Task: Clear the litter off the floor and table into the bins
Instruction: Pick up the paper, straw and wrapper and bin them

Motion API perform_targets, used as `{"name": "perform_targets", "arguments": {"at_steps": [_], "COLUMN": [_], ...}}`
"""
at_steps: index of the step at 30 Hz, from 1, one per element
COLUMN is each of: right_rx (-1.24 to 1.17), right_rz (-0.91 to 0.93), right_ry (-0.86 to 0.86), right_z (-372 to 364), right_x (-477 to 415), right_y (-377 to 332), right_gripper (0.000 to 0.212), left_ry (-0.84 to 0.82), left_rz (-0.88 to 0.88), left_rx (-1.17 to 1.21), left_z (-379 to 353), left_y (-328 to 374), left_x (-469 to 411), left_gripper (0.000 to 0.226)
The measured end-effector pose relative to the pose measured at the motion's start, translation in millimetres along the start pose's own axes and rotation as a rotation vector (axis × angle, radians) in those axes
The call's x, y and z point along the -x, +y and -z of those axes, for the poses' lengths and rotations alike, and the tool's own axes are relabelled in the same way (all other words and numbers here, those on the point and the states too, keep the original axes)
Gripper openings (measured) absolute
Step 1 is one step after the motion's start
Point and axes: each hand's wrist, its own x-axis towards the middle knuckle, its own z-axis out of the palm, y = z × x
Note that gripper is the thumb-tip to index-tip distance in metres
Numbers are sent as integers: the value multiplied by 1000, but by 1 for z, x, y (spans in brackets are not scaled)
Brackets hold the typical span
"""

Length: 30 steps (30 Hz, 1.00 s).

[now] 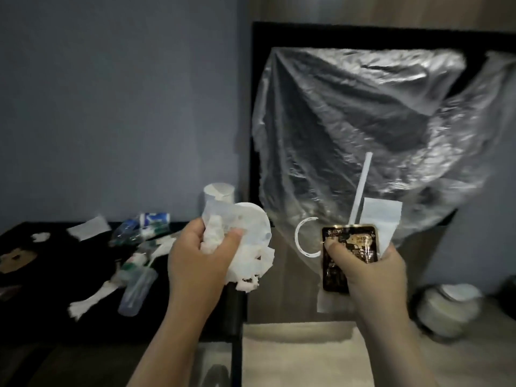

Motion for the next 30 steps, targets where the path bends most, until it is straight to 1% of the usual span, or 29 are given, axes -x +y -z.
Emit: {"name": "perform_targets", "arguments": {"at_steps": [4,9,12,15,17,20,23,30], "right_rx": [58,140,153,188,183,194,202,258], "right_rz": [44,78,106,95,70,29,29,44], "right_ry": [158,372,496,645,753,871,964,1040], "right_z": [103,244,318,385,423,465,491,516], "right_x": [-54,-108,-129,-140,-146,-158,-181,-280], "right_y": [-13,-25,-29,-26,-18,-6,4,13], "right_gripper": [23,27,19,19,20,22,23,20], "left_ry": [-129,-349,-488,-637,-693,-776,-852,-954], "left_rz": [-44,-32,0,32,29,32,29,-60], "left_rx": [92,172,207,222,237,252,265,265], "left_z": [-118,-270,-348,-419,-459,-512,-563,-686], "left_y": [20,43,56,63,64,61,58,60], "left_x": [28,78,106,132,146,160,159,114], "left_gripper": [9,8,8,14,18,19,22,10]}}
